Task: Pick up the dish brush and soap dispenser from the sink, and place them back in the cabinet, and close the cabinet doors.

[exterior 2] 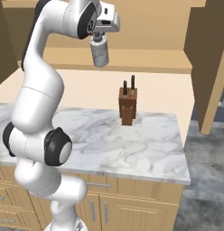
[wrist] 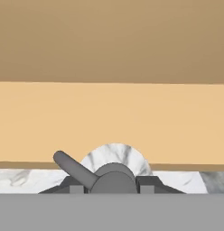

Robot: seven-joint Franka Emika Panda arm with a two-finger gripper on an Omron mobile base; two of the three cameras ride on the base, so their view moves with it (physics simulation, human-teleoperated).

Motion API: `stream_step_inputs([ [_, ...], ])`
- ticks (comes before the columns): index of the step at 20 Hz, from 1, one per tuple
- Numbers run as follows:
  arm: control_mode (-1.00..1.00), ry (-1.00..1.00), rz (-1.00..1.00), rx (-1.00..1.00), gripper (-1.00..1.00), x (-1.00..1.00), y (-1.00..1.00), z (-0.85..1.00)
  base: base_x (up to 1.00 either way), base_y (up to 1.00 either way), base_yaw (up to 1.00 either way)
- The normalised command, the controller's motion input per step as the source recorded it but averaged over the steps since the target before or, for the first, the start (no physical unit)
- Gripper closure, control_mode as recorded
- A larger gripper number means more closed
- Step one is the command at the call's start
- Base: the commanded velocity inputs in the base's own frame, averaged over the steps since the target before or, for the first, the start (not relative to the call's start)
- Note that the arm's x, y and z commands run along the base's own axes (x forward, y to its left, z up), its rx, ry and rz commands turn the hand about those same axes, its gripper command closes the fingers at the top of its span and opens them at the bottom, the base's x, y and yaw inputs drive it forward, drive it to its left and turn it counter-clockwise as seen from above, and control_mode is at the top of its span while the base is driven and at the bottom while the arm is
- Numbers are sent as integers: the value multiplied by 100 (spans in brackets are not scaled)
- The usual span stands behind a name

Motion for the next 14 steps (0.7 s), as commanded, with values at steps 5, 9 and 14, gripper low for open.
stream_step_inputs([
  [5, -100, 3, 5, 0, 100, 18, 6, 0, 0, 0, 0],
  [9, -100, 3, 3, 0, 100, 21, 10, -4, 0, 0, 0],
  [14, -100, 2, 2, 0, 100, 25, 4, 0, 0, 0, 0],
])
